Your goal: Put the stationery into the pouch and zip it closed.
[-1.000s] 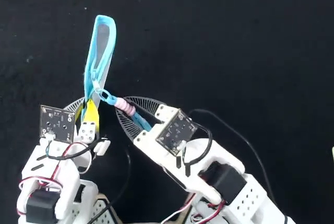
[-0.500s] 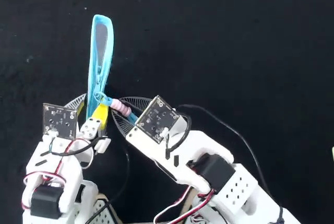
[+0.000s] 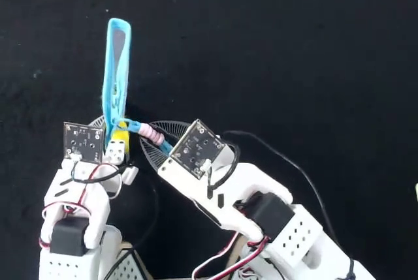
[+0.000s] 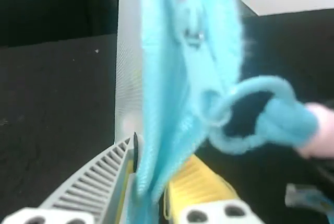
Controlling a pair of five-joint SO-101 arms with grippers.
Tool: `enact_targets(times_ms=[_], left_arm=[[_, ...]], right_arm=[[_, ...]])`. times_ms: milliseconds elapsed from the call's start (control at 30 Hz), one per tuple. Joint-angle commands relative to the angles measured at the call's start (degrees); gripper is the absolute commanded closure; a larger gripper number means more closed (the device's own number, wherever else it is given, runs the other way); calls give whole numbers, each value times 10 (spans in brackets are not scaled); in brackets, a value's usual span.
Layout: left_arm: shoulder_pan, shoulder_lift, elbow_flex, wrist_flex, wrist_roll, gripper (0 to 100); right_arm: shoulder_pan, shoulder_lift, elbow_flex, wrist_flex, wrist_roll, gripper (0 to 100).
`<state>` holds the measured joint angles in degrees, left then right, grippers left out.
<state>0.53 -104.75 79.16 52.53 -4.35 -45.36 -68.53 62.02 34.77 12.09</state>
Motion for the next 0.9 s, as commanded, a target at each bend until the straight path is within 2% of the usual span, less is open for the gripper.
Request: enact_targets(times_ms=[0,267,500,700,767,867], left_arm=[[-7,1,-46,18,-2,970],[-7,2,-36,29,-5,971],[-2,1,-60,68,-5,971],[-1,1,-57,68,-5,971],[-1,1,-57,68,-5,971],[-1,1,-57,68,-5,971]], right_arm=[[31,-5,-48,3,-1,987],[40,-35,-53,11,1,987],[84,-98,-60,28,-2,987],[83,-98,-56,27,-2,987],[70,-98,-44,26,-2,986],[5,-90,-22,25,3,985]])
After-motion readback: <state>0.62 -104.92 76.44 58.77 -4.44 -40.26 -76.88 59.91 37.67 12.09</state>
